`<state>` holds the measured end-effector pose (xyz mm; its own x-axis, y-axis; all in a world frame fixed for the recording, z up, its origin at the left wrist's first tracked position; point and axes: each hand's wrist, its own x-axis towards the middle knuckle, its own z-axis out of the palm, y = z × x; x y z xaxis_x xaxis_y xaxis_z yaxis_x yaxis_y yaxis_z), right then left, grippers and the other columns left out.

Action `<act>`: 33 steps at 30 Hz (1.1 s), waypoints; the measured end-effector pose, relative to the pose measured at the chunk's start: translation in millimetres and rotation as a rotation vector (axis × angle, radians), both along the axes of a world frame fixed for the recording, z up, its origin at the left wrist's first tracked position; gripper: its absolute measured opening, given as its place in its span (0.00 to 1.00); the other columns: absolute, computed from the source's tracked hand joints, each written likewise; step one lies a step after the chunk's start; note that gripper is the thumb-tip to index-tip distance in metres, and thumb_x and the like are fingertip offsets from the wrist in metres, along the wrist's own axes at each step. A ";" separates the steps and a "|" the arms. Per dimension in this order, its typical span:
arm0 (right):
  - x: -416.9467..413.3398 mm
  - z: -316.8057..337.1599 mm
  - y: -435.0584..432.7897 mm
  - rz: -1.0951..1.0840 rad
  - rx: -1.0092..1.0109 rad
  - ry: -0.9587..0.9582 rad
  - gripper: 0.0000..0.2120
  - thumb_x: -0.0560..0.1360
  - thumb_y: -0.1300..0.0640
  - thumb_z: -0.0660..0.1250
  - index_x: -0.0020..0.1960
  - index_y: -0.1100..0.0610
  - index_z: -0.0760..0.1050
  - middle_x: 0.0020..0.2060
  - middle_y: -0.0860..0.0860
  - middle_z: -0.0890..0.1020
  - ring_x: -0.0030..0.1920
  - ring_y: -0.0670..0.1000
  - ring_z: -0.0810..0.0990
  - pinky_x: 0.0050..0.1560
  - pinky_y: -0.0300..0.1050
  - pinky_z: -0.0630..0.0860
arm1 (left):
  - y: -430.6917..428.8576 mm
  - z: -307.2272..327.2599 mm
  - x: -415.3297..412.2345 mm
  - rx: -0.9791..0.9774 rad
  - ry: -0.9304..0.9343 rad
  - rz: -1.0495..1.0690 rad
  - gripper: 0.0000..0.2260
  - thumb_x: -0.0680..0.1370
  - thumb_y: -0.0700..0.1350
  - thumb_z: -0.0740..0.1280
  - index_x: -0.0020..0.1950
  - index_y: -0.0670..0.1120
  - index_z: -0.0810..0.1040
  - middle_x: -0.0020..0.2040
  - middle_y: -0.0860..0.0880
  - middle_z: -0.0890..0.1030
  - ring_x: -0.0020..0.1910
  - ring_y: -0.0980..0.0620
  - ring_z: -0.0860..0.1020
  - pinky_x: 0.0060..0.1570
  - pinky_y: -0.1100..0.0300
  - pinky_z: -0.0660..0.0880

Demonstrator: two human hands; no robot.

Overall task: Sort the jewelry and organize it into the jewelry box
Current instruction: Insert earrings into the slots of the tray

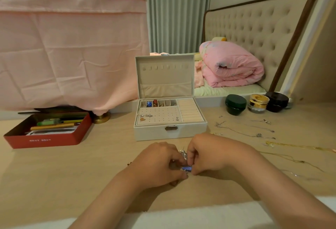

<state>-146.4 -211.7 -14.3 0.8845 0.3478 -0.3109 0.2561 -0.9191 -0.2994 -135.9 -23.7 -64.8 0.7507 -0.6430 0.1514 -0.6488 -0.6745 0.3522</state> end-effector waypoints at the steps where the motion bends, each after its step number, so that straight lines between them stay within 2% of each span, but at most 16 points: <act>1: 1.9 1.0 -2.2 -0.025 0.061 -0.012 0.05 0.71 0.54 0.78 0.47 0.49 0.86 0.38 0.42 0.84 0.38 0.41 0.81 0.38 0.36 0.76 | 0.5 0.8 0.3 -0.034 0.029 0.023 0.12 0.72 0.60 0.72 0.54 0.59 0.84 0.45 0.59 0.81 0.46 0.60 0.76 0.47 0.60 0.74; 4: 8.1 7.5 -7.2 -0.118 0.341 -0.038 0.02 0.73 0.56 0.76 0.46 0.49 0.85 0.36 0.46 0.85 0.32 0.42 0.81 0.37 0.41 0.81 | 4.7 6.5 3.7 -0.252 0.153 0.132 0.04 0.76 0.53 0.73 0.50 0.58 0.85 0.42 0.60 0.83 0.41 0.61 0.79 0.44 0.63 0.76; 6: 13.1 12.2 -5.3 -0.171 0.540 -0.040 0.02 0.75 0.58 0.74 0.47 0.51 0.85 0.37 0.52 0.86 0.33 0.50 0.84 0.36 0.46 0.83 | 8.7 13.3 10.4 -0.398 0.174 0.186 0.02 0.76 0.51 0.73 0.47 0.56 0.85 0.40 0.58 0.84 0.39 0.61 0.80 0.43 0.64 0.76; 8: 21.5 16.0 0.8 -0.218 0.642 -0.064 0.03 0.76 0.59 0.73 0.48 0.53 0.84 0.38 0.55 0.86 0.33 0.53 0.84 0.33 0.43 0.81 | 12.8 22.3 20.3 -0.504 0.186 0.223 0.01 0.76 0.49 0.74 0.45 0.53 0.84 0.39 0.56 0.84 0.36 0.62 0.79 0.41 0.67 0.74; 10: 35.0 20.0 11.8 -0.253 0.714 -0.089 0.04 0.77 0.60 0.72 0.49 0.54 0.84 0.38 0.55 0.86 0.35 0.53 0.85 0.32 0.44 0.81 | 17.8 32.7 34.0 -0.539 0.171 0.254 0.02 0.75 0.48 0.74 0.45 0.52 0.83 0.38 0.55 0.84 0.35 0.63 0.78 0.39 0.67 0.74; 12: 54.6 24.7 25.1 -0.261 0.806 -0.095 0.06 0.77 0.63 0.70 0.53 0.58 0.84 0.43 0.58 0.86 0.40 0.53 0.86 0.38 0.49 0.85 | 23.9 42.6 51.3 -0.565 0.139 0.276 0.05 0.75 0.47 0.75 0.47 0.52 0.81 0.39 0.55 0.84 0.36 0.61 0.78 0.41 0.63 0.75; 14: 75.7 31.2 39.1 -0.278 0.897 -0.075 0.08 0.78 0.65 0.69 0.56 0.62 0.83 0.45 0.61 0.86 0.42 0.52 0.85 0.42 0.49 0.85 | 32.1 51.2 70.6 -0.612 0.093 0.315 0.07 0.74 0.47 0.76 0.47 0.53 0.78 0.38 0.55 0.84 0.36 0.58 0.78 0.41 0.58 0.75; 17: 104.7 39.8 56.2 -0.260 0.983 -0.058 0.07 0.77 0.65 0.70 0.54 0.61 0.84 0.46 0.60 0.86 0.46 0.51 0.86 0.45 0.48 0.85 | 41.5 62.0 97.4 -0.616 0.007 0.375 0.07 0.74 0.48 0.75 0.46 0.52 0.78 0.39 0.55 0.84 0.37 0.56 0.79 0.38 0.58 0.76; 19: 126.8 42.1 66.9 -0.240 0.971 -0.090 0.08 0.76 0.66 0.71 0.54 0.60 0.85 0.46 0.59 0.86 0.47 0.53 0.87 0.45 0.48 0.85 | 49.5 66.2 117.1 -0.596 -0.036 0.413 0.07 0.73 0.48 0.75 0.46 0.53 0.79 0.39 0.56 0.84 0.35 0.61 0.77 0.36 0.63 0.73; 21: 148.0 41.1 74.8 -0.284 0.943 -0.112 0.08 0.77 0.67 0.70 0.54 0.61 0.84 0.46 0.61 0.86 0.43 0.54 0.86 0.42 0.46 0.85 | 57.1 67.8 133.5 -0.543 -0.030 0.415 0.07 0.72 0.49 0.76 0.47 0.54 0.79 0.40 0.58 0.83 0.35 0.64 0.76 0.35 0.68 0.68; 23: 166.4 38.7 81.3 -0.337 0.878 -0.133 0.06 0.78 0.66 0.70 0.54 0.61 0.83 0.44 0.60 0.86 0.39 0.51 0.85 0.39 0.43 0.84 | 65.0 65.3 147.4 -0.440 -0.037 0.409 0.08 0.74 0.48 0.74 0.51 0.55 0.80 0.44 0.59 0.83 0.38 0.65 0.75 0.38 0.70 0.68; 26: 190.6 30.1 87.0 -0.338 0.708 -0.188 0.03 0.77 0.64 0.71 0.50 0.59 0.83 0.40 0.59 0.86 0.34 0.50 0.83 0.34 0.42 0.82 | 73.5 58.1 160.8 -0.291 -0.084 0.436 0.09 0.77 0.46 0.71 0.57 0.55 0.80 0.51 0.61 0.80 0.50 0.61 0.77 0.51 0.64 0.72; 28: 203.0 24.0 89.3 -0.300 0.564 -0.246 0.02 0.76 0.62 0.72 0.47 0.58 0.84 0.35 0.55 0.85 0.33 0.49 0.82 0.32 0.40 0.78 | 75.5 53.7 164.5 -0.207 -0.113 0.453 0.09 0.79 0.47 0.68 0.58 0.56 0.80 0.56 0.60 0.80 0.57 0.57 0.77 0.54 0.61 0.73; 30: 210.3 20.8 91.6 -0.258 0.453 -0.284 0.02 0.74 0.61 0.74 0.45 0.57 0.86 0.34 0.50 0.84 0.34 0.47 0.81 0.34 0.38 0.76 | 75.5 50.4 165.5 -0.117 -0.131 0.431 0.11 0.80 0.47 0.65 0.60 0.55 0.81 0.60 0.58 0.79 0.59 0.56 0.76 0.54 0.59 0.73; 33: 214.0 21.2 97.8 -0.216 0.352 -0.291 0.02 0.71 0.57 0.77 0.42 0.55 0.86 0.35 0.48 0.84 0.33 0.45 0.79 0.35 0.38 0.74 | 76.2 44.7 167.3 -0.020 -0.128 0.352 0.13 0.80 0.47 0.63 0.63 0.54 0.81 0.62 0.56 0.79 0.59 0.55 0.76 0.53 0.58 0.74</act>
